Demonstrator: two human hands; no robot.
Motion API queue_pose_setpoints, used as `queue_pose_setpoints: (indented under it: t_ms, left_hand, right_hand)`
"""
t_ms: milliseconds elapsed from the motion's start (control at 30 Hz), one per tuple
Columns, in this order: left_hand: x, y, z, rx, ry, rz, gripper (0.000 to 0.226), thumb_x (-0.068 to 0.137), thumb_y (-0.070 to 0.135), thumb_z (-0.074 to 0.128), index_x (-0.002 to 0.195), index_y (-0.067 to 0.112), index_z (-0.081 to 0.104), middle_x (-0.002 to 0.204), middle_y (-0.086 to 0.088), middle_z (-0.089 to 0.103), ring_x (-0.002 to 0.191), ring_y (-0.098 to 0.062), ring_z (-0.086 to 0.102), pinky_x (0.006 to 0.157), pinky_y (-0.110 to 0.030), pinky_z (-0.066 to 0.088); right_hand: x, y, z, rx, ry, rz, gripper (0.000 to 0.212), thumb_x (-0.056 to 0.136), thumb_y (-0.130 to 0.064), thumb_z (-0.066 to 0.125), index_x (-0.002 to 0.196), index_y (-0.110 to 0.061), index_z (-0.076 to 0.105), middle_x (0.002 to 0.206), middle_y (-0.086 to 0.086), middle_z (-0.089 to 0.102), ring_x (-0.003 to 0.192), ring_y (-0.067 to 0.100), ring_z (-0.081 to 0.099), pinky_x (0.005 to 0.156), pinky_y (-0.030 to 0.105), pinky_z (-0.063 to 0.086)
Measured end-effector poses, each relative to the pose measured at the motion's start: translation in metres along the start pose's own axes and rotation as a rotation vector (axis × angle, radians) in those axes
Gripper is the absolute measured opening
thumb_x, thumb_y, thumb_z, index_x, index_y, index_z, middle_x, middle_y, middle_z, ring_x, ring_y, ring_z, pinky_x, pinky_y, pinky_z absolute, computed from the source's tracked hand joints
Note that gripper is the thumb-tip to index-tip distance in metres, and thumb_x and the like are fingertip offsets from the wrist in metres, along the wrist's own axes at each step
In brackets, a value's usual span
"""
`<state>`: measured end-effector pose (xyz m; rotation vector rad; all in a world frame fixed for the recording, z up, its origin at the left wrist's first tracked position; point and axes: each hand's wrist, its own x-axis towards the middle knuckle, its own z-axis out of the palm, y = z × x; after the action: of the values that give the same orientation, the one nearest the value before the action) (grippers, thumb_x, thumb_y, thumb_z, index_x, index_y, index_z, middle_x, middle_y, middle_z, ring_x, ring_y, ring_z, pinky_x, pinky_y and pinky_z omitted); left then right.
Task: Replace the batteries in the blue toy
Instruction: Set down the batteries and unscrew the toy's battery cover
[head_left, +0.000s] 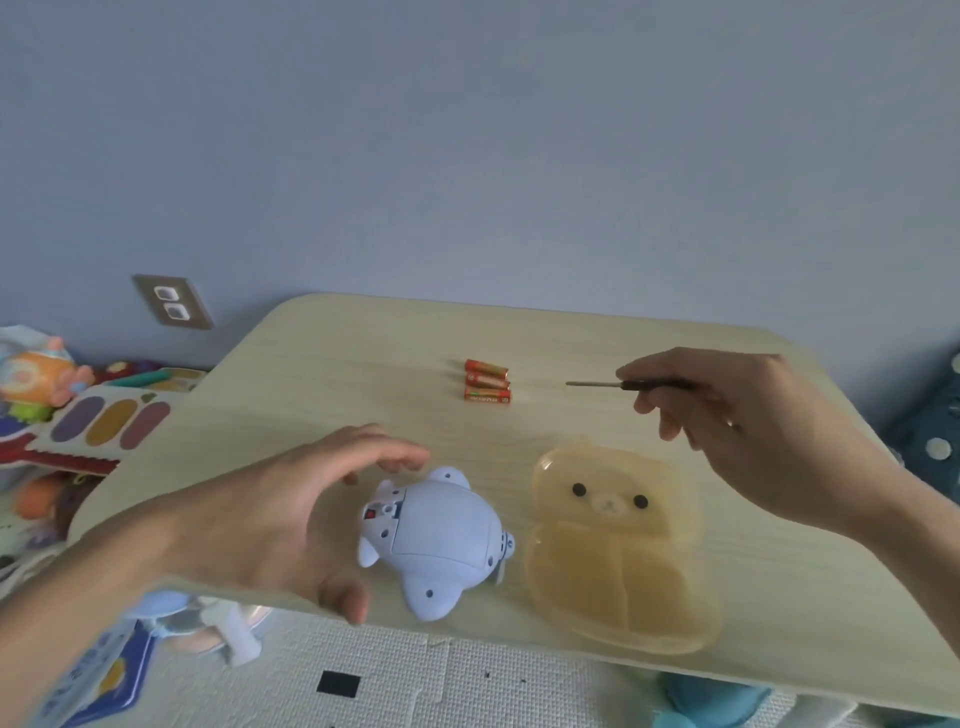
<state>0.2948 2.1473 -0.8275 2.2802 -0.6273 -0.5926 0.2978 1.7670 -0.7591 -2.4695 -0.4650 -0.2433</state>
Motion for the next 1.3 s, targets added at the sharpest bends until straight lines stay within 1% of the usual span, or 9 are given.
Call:
queue_pose_setpoints:
  t_ms: [33, 100, 167, 233, 333, 600, 800, 900, 1300]
  left_hand:
    - [-0.002, 0.001, 0.007, -0.049, -0.015, -0.029, 0.071, 0.059, 0.086, 0.078, 0.114, 0.042, 0.069, 0.116, 0.023, 0.068, 0.117, -0.003, 0.058, 0.101, -0.017, 0.040]
    - [-0.002, 0.016, 0.014, 0.030, 0.097, -0.064, 0.078, 0.065, 0.072, 0.084, 0.136, 0.054, 0.057, 0.136, 0.032, 0.064, 0.125, 0.012, 0.057, 0.104, -0.005, 0.041]
    - [-0.021, 0.028, 0.024, -0.052, 0.194, -0.040, 0.081, 0.068, 0.046, 0.096, 0.139, 0.048, 0.057, 0.138, 0.026, 0.067, 0.127, 0.006, 0.062, 0.106, -0.013, 0.047]
    - [-0.019, 0.031, 0.027, -0.154, 0.286, -0.006, 0.073, 0.071, 0.030, 0.097, 0.135, 0.039, 0.064, 0.132, 0.019, 0.074, 0.125, -0.003, 0.067, 0.108, -0.025, 0.049]
    - [-0.015, 0.025, 0.027, -0.197, 0.327, 0.002, 0.064, 0.077, 0.023, 0.093, 0.135, 0.031, 0.066, 0.132, 0.012, 0.076, 0.125, -0.008, 0.069, 0.108, -0.027, 0.052]
    - [-0.014, 0.039, 0.033, -0.255, 0.477, 0.072, 0.061, 0.077, 0.023, 0.093, 0.133, 0.030, 0.070, 0.120, 0.002, 0.082, 0.108, -0.015, 0.079, 0.094, -0.026, 0.062]
    - [-0.013, 0.050, 0.035, -0.255, 0.479, 0.083, 0.062, 0.074, 0.023, 0.087, 0.134, 0.026, 0.070, 0.113, 0.010, 0.084, 0.104, -0.007, 0.080, 0.088, -0.019, 0.062]
    - [-0.013, 0.051, 0.034, -0.269, 0.480, 0.084, 0.062, 0.074, 0.023, 0.086, 0.134, 0.026, 0.070, 0.114, 0.009, 0.084, 0.105, -0.008, 0.080, 0.089, -0.021, 0.062]
    - [-0.017, 0.057, 0.034, -0.234, 0.465, 0.099, 0.061, 0.076, 0.025, 0.088, 0.134, 0.033, 0.070, 0.116, 0.012, 0.083, 0.107, -0.007, 0.079, 0.090, -0.023, 0.063]
  right_hand:
    - [-0.004, -0.004, 0.001, 0.037, 0.002, -0.008, 0.030, 0.100, -0.006, 0.060, 0.111, -0.030, 0.073, 0.090, -0.030, 0.072, 0.076, -0.003, 0.070, 0.063, 0.011, 0.051]
    - [-0.011, -0.014, 0.007, 0.149, 0.008, -0.030, 0.022, 0.096, -0.011, 0.067, 0.105, -0.031, 0.072, 0.087, -0.022, 0.078, 0.073, 0.004, 0.075, 0.062, 0.022, 0.057]
    - [-0.018, -0.025, 0.011, 0.271, 0.015, -0.062, 0.009, 0.090, -0.022, 0.072, 0.096, -0.028, 0.072, 0.084, -0.012, 0.081, 0.070, 0.009, 0.078, 0.061, 0.028, 0.061]
    - [-0.024, -0.036, 0.016, 0.369, 0.014, -0.095, 0.009, 0.081, -0.035, 0.072, 0.087, -0.029, 0.075, 0.079, -0.008, 0.081, 0.066, 0.011, 0.079, 0.058, 0.021, 0.059]
    - [-0.032, -0.046, 0.024, 0.456, 0.033, -0.126, 0.009, 0.076, -0.034, 0.075, 0.081, -0.031, 0.081, 0.070, -0.010, 0.079, 0.059, 0.008, 0.076, 0.055, 0.014, 0.056]
    - [-0.038, -0.063, 0.046, 0.522, 0.046, -0.160, 0.015, 0.084, -0.021, 0.073, 0.097, -0.019, 0.081, 0.075, -0.011, 0.081, 0.065, 0.002, 0.077, 0.061, 0.012, 0.058]
    - [-0.036, -0.069, 0.055, 0.411, 0.049, -0.183, 0.011, 0.085, -0.019, 0.075, 0.092, -0.023, 0.081, 0.073, -0.019, 0.079, 0.064, -0.012, 0.073, 0.059, -0.005, 0.044]
    - [-0.036, -0.066, 0.054, 0.383, 0.048, -0.176, 0.016, 0.085, -0.012, 0.078, 0.092, -0.026, 0.081, 0.072, -0.020, 0.079, 0.064, -0.010, 0.073, 0.059, -0.004, 0.045]
    - [-0.035, -0.065, 0.048, 0.338, 0.049, -0.188, 0.016, 0.085, -0.016, 0.076, 0.093, -0.029, 0.081, 0.072, -0.019, 0.079, 0.064, -0.007, 0.075, 0.062, 0.003, 0.053]
